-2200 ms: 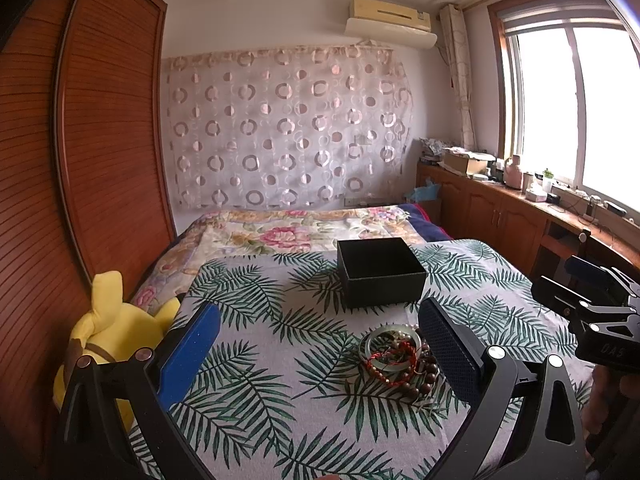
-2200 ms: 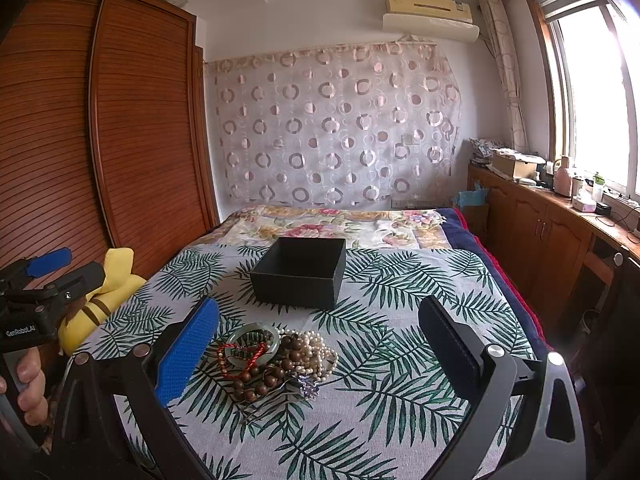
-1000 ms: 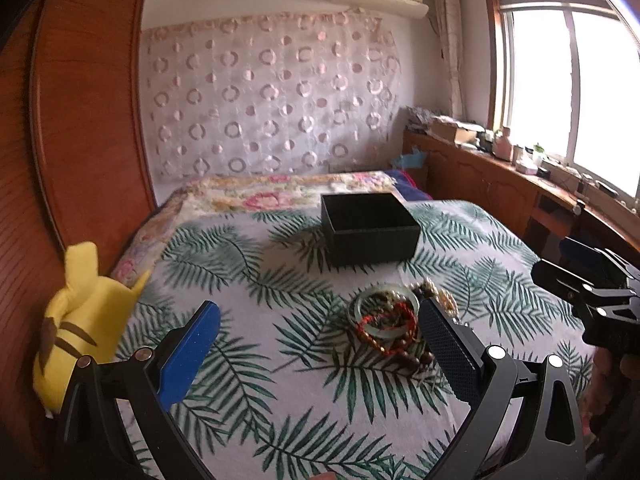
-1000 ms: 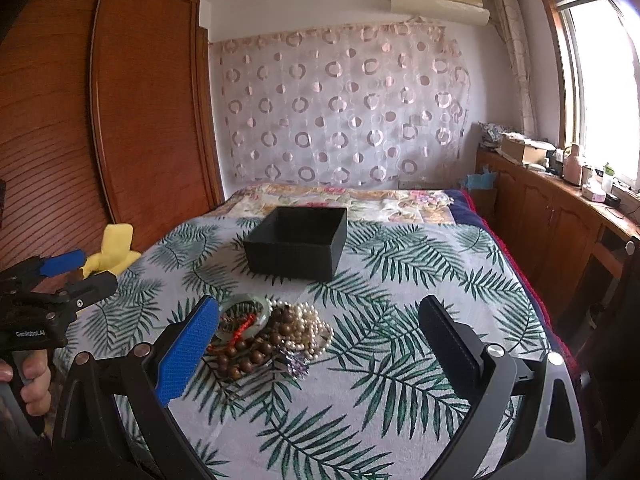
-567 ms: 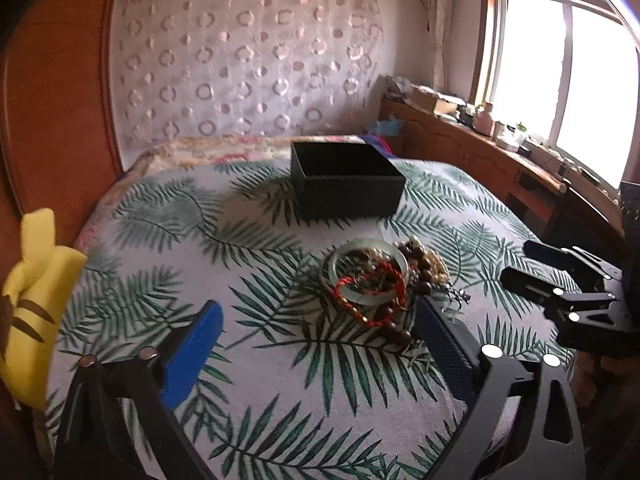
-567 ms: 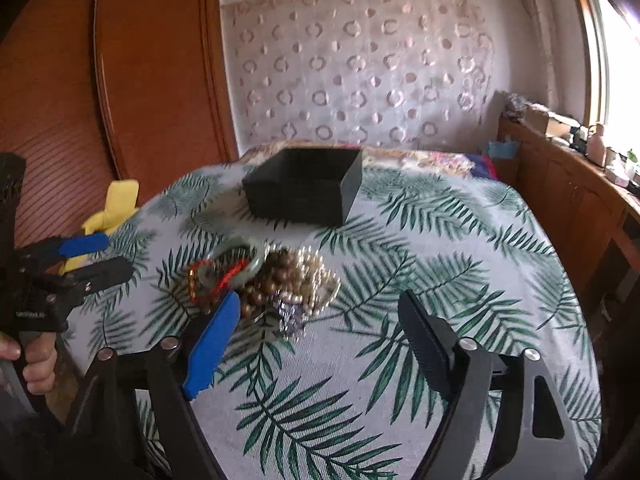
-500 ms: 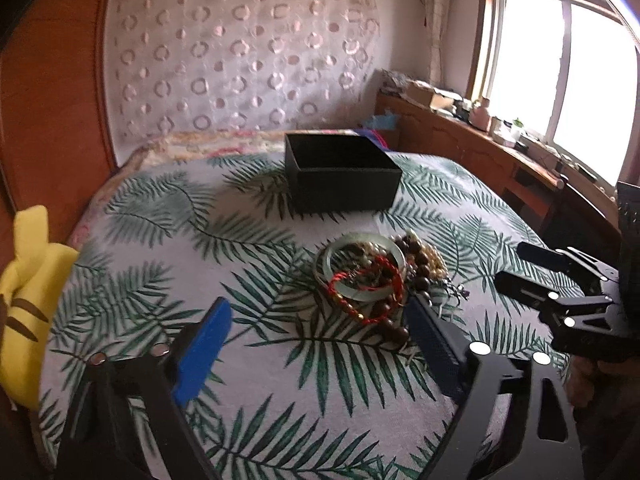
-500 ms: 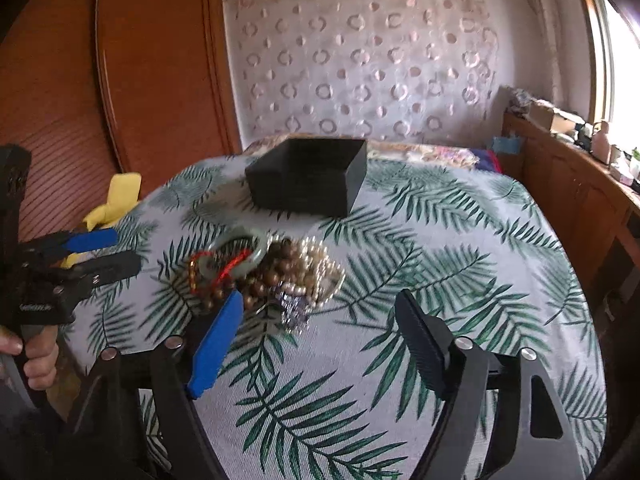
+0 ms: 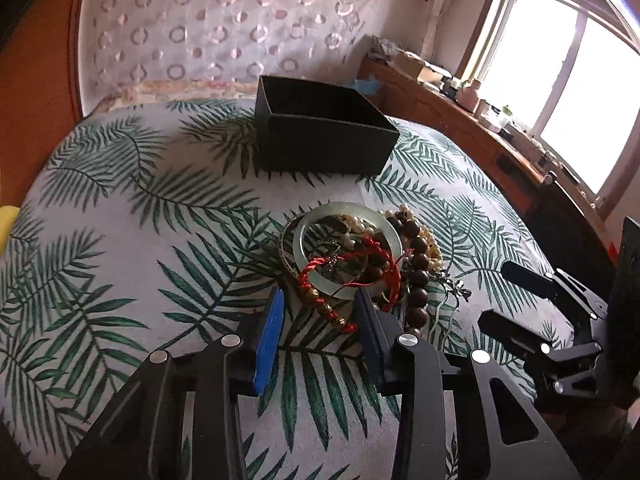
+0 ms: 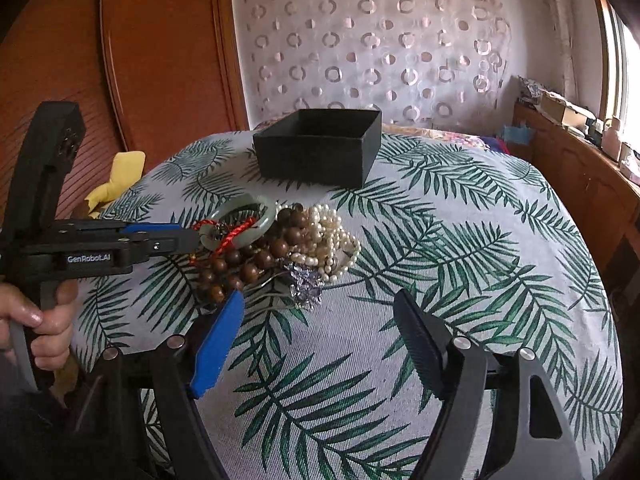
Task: Organize jewelry
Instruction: 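Lower the left tool onto the pile and grasp the red string bracelet, then lift the red string bracelet with the left tool while the right tool grasps a green pendant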
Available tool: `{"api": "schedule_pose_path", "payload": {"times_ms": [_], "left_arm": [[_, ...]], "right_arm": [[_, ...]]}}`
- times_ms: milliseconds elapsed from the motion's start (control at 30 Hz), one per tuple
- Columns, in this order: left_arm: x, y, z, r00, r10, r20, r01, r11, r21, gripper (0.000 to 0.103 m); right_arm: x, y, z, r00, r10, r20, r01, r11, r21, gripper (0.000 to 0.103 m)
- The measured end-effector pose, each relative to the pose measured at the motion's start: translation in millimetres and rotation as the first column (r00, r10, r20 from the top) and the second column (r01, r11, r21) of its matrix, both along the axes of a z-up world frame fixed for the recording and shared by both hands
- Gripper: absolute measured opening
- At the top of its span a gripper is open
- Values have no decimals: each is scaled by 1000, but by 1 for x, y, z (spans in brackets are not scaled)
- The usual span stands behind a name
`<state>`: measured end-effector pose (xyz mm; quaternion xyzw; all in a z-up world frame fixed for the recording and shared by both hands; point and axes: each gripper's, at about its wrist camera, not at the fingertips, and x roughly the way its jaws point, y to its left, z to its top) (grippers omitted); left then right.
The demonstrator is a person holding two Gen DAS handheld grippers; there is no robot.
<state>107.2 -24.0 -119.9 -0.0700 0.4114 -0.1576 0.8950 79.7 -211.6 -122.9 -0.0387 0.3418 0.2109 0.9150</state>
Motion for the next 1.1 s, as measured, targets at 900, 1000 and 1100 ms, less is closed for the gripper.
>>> {"api": "schedule_pose_path", "payload": {"times_ms": [900,1000,1100], "left_arm": [[-21,26,67,977,37,212,-32,999,-25,6],[-24,32,74,972,46,231,-42,999,-23,6],[-26,40,79,968,54,247,-49,998,-27,6]], "right_arm": [[12,23,13,997,80,23,-80,997,-16,79],[21,33,14,994,112,13,-112,994,-21,79],[32,45,15,989,146,0,-146,989,-33,79]]}}
